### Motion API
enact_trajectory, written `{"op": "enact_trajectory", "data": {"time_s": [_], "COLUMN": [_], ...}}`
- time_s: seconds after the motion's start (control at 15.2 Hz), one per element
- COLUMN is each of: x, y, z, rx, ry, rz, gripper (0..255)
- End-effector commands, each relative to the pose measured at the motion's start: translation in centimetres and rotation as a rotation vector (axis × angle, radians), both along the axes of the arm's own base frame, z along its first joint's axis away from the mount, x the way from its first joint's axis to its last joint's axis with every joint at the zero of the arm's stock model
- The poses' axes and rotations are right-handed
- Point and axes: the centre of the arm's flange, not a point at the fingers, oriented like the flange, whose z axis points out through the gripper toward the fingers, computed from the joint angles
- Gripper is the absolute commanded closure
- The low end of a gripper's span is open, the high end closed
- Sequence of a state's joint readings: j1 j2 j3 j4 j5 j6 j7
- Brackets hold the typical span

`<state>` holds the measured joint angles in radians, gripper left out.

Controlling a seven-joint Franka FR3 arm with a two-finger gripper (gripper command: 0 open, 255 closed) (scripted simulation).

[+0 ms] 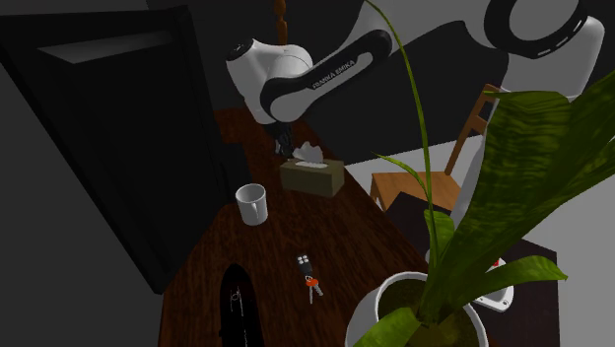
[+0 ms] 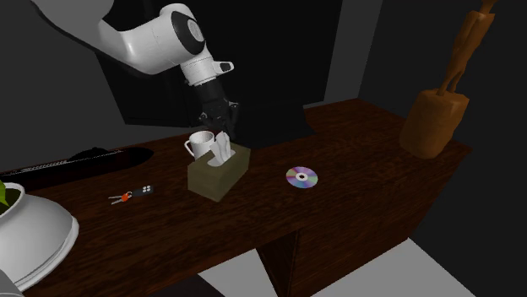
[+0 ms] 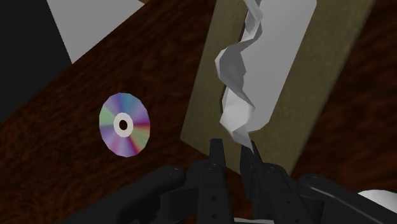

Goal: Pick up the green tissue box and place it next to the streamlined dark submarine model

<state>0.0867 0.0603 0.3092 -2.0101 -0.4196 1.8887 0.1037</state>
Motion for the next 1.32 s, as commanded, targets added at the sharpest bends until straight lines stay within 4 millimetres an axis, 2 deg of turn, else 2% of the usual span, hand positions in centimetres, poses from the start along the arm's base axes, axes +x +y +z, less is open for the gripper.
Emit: {"op": "enact_trajectory", "data": {"time_s": [0.0, 1.25], "x": [-0.1, -0.1], "y": [0.0, 0.0], "z": [1.1, 11.1], "rx": [0.0, 0.0], "ry": [0.0, 0.0], "rz": [0.0, 0.0], "gripper": [255, 255]}}
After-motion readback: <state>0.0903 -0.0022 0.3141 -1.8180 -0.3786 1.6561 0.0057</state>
